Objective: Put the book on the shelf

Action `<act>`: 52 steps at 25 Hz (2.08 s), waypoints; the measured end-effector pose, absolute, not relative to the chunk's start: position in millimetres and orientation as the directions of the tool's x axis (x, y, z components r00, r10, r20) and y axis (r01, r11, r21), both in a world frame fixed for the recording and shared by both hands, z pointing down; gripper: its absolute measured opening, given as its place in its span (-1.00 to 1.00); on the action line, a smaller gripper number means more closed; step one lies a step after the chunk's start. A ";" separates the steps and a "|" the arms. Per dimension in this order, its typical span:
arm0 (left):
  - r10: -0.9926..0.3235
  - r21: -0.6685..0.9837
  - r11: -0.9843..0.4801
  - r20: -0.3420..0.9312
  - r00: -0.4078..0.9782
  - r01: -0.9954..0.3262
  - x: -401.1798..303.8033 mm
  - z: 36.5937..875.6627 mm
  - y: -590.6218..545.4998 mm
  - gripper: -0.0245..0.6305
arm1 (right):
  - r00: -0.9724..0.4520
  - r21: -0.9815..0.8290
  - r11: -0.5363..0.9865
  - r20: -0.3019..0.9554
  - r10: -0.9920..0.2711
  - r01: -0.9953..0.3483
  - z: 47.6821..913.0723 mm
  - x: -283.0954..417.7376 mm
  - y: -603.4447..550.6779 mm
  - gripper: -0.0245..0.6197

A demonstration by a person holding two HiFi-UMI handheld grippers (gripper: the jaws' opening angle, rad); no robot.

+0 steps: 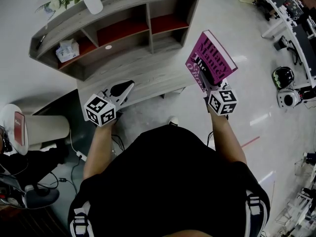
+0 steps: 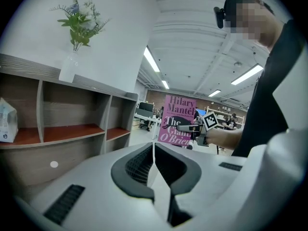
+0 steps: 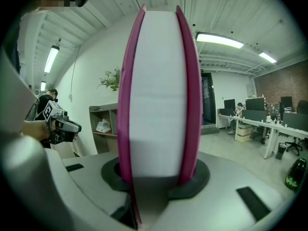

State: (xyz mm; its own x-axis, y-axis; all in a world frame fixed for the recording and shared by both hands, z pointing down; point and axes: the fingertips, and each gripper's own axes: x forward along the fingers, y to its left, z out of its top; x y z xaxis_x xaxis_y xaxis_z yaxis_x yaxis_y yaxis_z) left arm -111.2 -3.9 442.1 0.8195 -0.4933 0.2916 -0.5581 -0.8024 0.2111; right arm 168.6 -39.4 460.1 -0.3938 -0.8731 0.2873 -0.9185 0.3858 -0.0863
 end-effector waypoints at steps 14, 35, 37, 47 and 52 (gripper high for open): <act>-0.491 0.180 -0.812 0.304 0.817 -0.555 -63.6 437.5 -33.1 -0.83 | -0.413 -0.085 0.406 0.289 -0.864 -0.910 462.9 202.0 -63.2 -0.45; -0.516 0.156 -0.800 0.314 0.797 -0.580 -21.4 435.2 -57.7 -0.83 | -0.463 -0.084 0.459 0.277 -0.842 -0.885 466.9 233.6 -102.3 -0.46; -0.521 0.154 -0.797 0.315 0.794 -0.584 -18.4 434.9 -59.2 -0.83 | -0.469 -0.084 0.465 0.278 -0.838 -0.881 467.5 236.2 -105.0 -0.46; -0.535 0.150 -0.789 0.308 0.787 -0.595 -3.7 434.0 -65.7 -0.83 | -0.487 -0.081 0.485 0.279 -0.828 -0.871 469.5 246.3 -116.2 -0.46; -0.538 0.147 -0.790 0.302 0.787 -0.596 2.5 431.4 -65.5 -0.83 | -0.487 -0.079 0.485 0.276 -0.829 -0.871 467.1 251.6 -118.1 -0.45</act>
State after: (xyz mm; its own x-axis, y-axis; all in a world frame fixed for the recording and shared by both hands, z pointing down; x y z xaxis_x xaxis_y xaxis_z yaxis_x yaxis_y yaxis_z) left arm 2.5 -65.5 431.4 0.7872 -0.5375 0.3022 -0.5957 -0.7896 0.1474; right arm 251.6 -118.1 467.1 -0.4868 -0.8286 0.2764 -0.8708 0.4853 -0.0787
